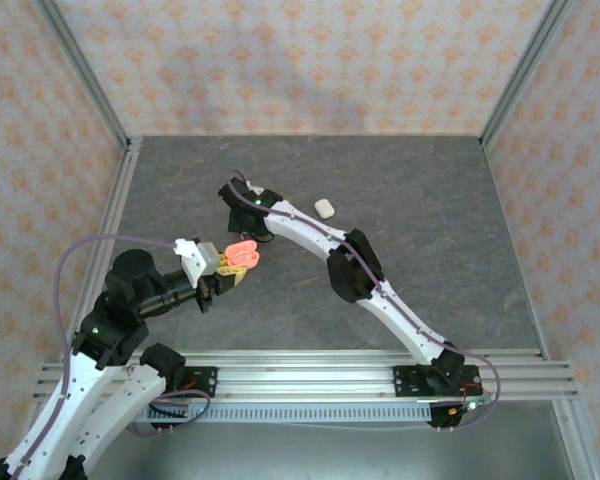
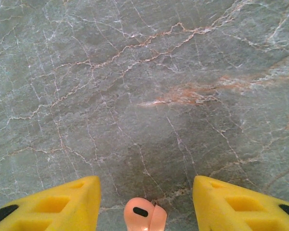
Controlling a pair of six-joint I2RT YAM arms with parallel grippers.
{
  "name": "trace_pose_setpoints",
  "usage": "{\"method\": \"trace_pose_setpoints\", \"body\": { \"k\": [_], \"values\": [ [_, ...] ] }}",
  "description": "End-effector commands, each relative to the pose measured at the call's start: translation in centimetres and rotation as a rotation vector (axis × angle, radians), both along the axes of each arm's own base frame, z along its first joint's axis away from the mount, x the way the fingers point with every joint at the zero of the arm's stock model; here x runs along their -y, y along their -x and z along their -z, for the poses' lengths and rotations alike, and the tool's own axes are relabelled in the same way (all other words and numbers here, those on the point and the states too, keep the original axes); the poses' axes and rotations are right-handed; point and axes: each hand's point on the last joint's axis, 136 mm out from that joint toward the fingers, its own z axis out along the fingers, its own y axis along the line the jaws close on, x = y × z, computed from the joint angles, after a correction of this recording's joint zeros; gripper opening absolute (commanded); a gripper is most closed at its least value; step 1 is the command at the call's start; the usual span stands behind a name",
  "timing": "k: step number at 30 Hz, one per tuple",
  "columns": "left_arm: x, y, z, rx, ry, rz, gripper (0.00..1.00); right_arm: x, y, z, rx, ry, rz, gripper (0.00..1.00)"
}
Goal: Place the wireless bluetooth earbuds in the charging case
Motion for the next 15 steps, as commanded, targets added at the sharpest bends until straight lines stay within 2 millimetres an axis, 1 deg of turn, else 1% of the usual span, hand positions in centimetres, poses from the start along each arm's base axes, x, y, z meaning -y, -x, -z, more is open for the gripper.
{"method": "trace_pose_setpoints", "body": {
  "k": [1, 3, 10, 13, 15],
  "values": [
    [-0.4, -0.3, 0.1, 0.007, 0.004, -0.030, 0.00, 1.6, 1.0, 2.1, -0.029, 0.104, -0.010, 0.53],
    [-0.4, -0.4, 0.0, 0.009, 0.009, -0.029, 0.00, 2.3, 1.4, 2.4, -0.047, 0.131, -0.013, 0.52],
    [-0.2, -0.4, -0.2, -0.001, 0.012, -0.022, 0.00, 3.9, 2.8, 2.5, -0.082, 0.160, -0.020, 0.40],
    [-0.2, -0.5, -0.1, -0.006, 0.019, -0.022, 0.00, 5.1, 3.4, 2.6, -0.095, 0.178, -0.015, 0.38],
    [-0.1, -0.5, -0.1, -0.007, 0.023, -0.021, 0.00, 6.4, 3.7, 2.7, -0.112, 0.198, -0.008, 0.38]
  ]
}}
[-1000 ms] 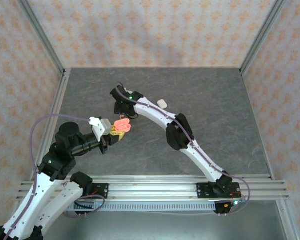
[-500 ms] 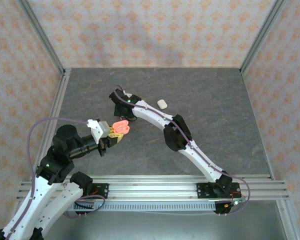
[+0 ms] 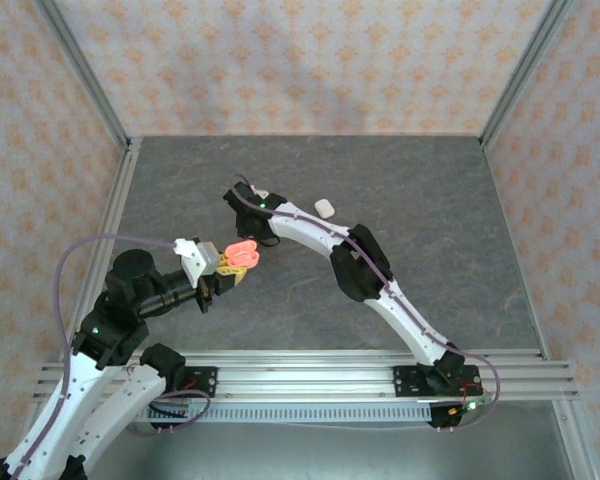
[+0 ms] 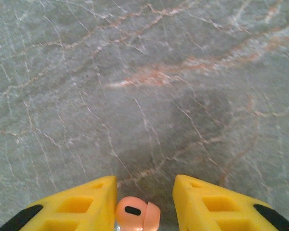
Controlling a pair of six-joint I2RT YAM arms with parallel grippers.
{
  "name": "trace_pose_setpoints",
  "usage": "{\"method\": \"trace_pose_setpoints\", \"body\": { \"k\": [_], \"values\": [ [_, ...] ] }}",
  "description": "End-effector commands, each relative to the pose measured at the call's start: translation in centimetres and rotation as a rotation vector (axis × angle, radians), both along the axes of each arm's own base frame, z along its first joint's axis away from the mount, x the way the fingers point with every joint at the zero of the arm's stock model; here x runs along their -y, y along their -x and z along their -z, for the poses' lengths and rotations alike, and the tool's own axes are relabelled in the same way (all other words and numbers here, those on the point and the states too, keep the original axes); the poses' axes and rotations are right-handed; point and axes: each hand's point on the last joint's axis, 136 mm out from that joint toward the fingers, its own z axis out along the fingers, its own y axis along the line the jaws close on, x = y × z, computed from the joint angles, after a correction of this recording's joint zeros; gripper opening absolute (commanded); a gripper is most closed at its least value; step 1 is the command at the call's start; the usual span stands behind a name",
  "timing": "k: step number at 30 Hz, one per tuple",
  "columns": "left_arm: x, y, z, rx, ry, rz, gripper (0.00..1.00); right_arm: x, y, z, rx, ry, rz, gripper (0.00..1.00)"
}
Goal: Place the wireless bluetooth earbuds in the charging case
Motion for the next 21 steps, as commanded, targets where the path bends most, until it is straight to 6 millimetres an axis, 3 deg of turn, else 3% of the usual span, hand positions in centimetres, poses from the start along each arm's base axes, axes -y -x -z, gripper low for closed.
{"method": "trace_pose_setpoints", "body": {
  "k": [1, 13, 17, 21],
  "values": [
    [-0.1, -0.5, -0.1, 0.002, 0.017, -0.020, 0.00, 4.8, 2.6, 2.0, -0.113, 0.153, 0.017, 0.38],
    [0.2, -0.9, -0.1, -0.006, -0.004, -0.006, 0.00, 15.6, 5.4, 0.8, -0.144, 0.186, 0.151, 0.37],
    [0.4, -1.3, 0.0, -0.009, 0.003, -0.001, 0.00, 17.8, 5.9, -0.1, -0.140, 0.226, 0.154, 0.37],
    [0.5, -1.3, 0.1, -0.013, -0.004, 0.003, 0.00, 18.4, 6.5, -0.6, -0.152, 0.241, 0.143, 0.40]
  ]
}}
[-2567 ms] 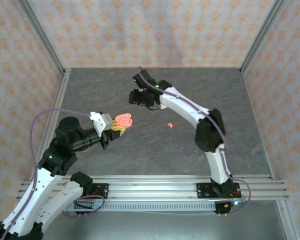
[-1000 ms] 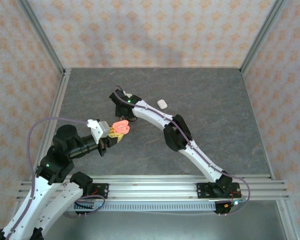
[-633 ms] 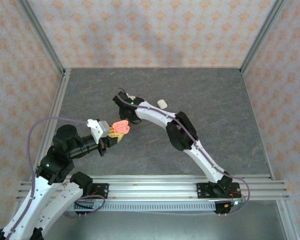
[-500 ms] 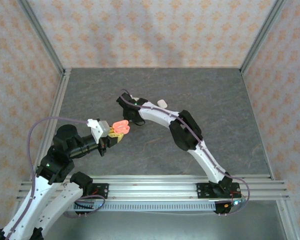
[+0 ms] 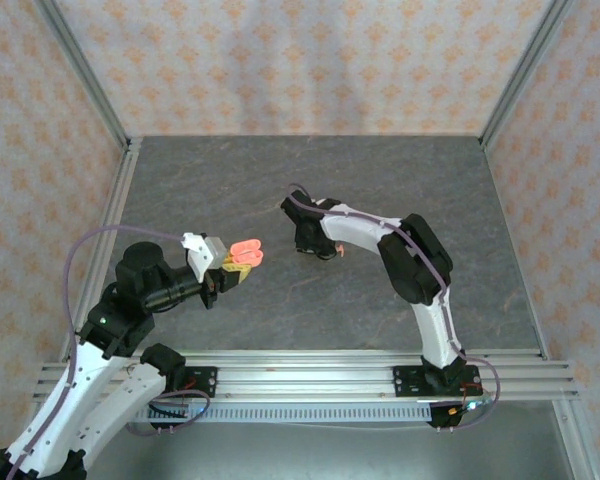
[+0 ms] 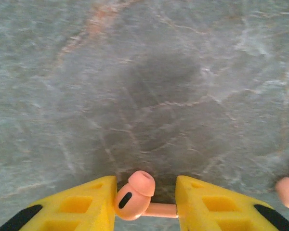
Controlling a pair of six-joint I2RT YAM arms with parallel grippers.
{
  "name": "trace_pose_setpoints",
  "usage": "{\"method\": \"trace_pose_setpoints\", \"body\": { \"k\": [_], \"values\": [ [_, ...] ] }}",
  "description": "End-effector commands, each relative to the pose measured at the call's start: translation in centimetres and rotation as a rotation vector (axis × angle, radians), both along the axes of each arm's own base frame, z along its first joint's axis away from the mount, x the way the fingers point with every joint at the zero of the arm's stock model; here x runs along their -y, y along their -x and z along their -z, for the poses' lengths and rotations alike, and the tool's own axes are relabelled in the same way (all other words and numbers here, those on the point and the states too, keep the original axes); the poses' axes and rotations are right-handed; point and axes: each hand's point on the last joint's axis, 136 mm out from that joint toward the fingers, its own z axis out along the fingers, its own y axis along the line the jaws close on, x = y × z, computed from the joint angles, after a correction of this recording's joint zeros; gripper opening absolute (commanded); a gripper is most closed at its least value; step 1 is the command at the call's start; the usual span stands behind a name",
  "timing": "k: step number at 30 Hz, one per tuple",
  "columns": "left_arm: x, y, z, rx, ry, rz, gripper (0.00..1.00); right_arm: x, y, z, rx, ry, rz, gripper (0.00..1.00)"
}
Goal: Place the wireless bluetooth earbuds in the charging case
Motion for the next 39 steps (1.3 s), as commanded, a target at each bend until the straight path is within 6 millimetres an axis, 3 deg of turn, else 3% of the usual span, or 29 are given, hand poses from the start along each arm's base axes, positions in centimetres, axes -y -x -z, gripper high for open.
{"method": "trace_pose_setpoints", "body": {
  "k": [1, 9, 14, 18, 20, 23, 26, 35, 39],
  "values": [
    [0.0, -0.3, -1.3, 0.052, 0.013, 0.003, 0.00, 1.6, 1.2, -1.2, -0.012, 0.058, -0.013, 0.41],
    [-0.1, -0.1, -1.0, 0.045, 0.006, 0.000, 0.00, -0.8, 4.2, -1.0, -0.125, -0.172, 0.044, 0.50],
    [-0.1, -0.2, -0.9, 0.039, 0.014, -0.005, 0.00, -2.4, 4.7, -3.1, -0.106, -0.333, 0.071, 0.53],
    [-0.1, -0.1, -1.0, 0.035, 0.019, -0.005, 0.00, -1.6, 3.9, -5.5, -0.039, -0.312, 0.058, 0.53],
    [-0.1, -0.1, -1.0, 0.031, 0.026, -0.005, 0.00, -0.6, 3.0, -6.0, -0.016, -0.277, 0.058, 0.45],
    [0.0, -0.2, -0.9, 0.019, 0.040, -0.011, 0.00, 0.8, 1.8, -5.1, -0.056, -0.265, 0.087, 0.31],
    [-0.1, -0.3, -1.0, 0.005, 0.056, -0.021, 0.00, 2.1, 0.5, -3.7, -0.068, -0.239, 0.106, 0.23],
    [-0.3, -0.2, -0.7, -0.017, 0.076, -0.044, 0.00, 1.8, -0.8, 0.6, -0.132, -0.211, 0.086, 0.16],
    [-0.6, 0.0, -0.6, -0.015, 0.071, -0.056, 0.00, 1.8, -0.1, 0.7, -0.135, -0.227, 0.100, 0.15]
  ]
}}
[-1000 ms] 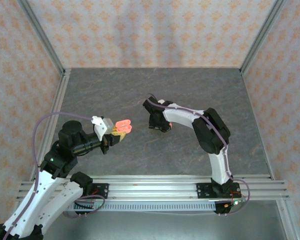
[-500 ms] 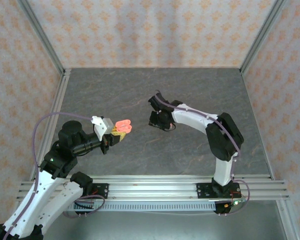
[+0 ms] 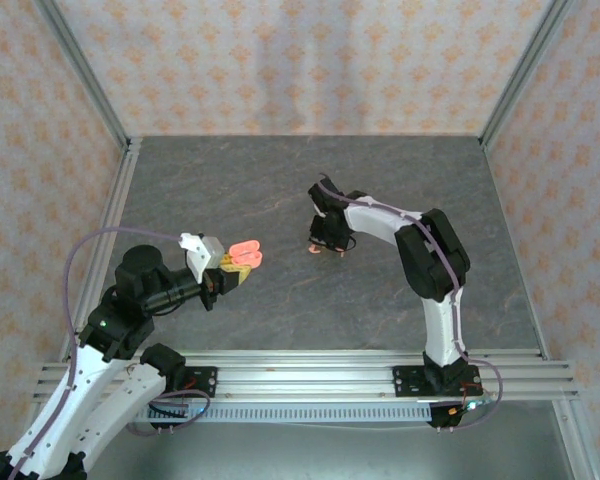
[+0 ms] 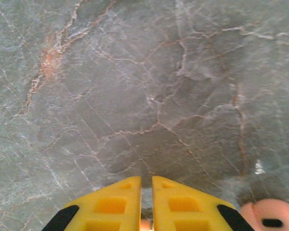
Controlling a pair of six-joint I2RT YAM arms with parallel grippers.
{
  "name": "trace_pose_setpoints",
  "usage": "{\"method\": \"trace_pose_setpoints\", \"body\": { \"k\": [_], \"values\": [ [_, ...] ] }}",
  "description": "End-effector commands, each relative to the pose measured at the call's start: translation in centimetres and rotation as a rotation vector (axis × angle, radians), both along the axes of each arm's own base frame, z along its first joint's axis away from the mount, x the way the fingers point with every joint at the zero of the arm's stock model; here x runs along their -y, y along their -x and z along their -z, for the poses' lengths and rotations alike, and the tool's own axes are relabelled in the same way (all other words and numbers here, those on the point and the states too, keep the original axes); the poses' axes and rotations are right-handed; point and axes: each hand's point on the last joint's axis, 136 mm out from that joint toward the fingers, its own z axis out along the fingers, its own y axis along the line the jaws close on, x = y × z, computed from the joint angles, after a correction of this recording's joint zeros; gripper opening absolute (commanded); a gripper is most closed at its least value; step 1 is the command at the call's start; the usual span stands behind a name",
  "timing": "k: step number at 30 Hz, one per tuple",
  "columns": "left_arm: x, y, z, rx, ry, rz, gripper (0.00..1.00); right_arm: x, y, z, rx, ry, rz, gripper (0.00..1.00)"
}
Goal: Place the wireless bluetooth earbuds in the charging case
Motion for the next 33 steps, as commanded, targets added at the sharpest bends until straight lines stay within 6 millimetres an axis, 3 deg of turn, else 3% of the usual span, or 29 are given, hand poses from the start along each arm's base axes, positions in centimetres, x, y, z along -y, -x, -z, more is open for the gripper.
{"method": "trace_pose_setpoints", "body": {
  "k": [1, 9, 16, 25, 28, 33],
  "values": [
    [-0.5, -0.3, -0.8, 0.035, 0.017, -0.034, 0.00, 0.0, 1.5, 0.7, -0.030, 0.000, -0.006, 0.15],
    [-0.1, -0.7, -0.9, 0.030, 0.024, -0.023, 0.00, -0.6, 4.4, 0.2, -0.042, -0.049, 0.019, 0.15],
    [-0.1, -0.7, -0.7, 0.023, 0.022, -0.023, 0.00, -2.2, 5.5, -1.3, -0.016, -0.067, 0.000, 0.15],
    [-0.3, -0.5, -0.3, 0.021, 0.015, -0.030, 0.00, -2.0, 4.9, -3.6, 0.044, -0.037, 0.002, 0.15],
    [-0.2, -0.5, -0.2, 0.024, 0.015, -0.025, 0.00, -1.7, 4.5, -4.3, 0.064, -0.036, 0.006, 0.19],
    [0.0, -0.7, -0.5, 0.038, 0.030, -0.019, 0.00, -1.5, 3.6, -3.8, 0.037, -0.053, 0.023, 0.28]
  ]
}}
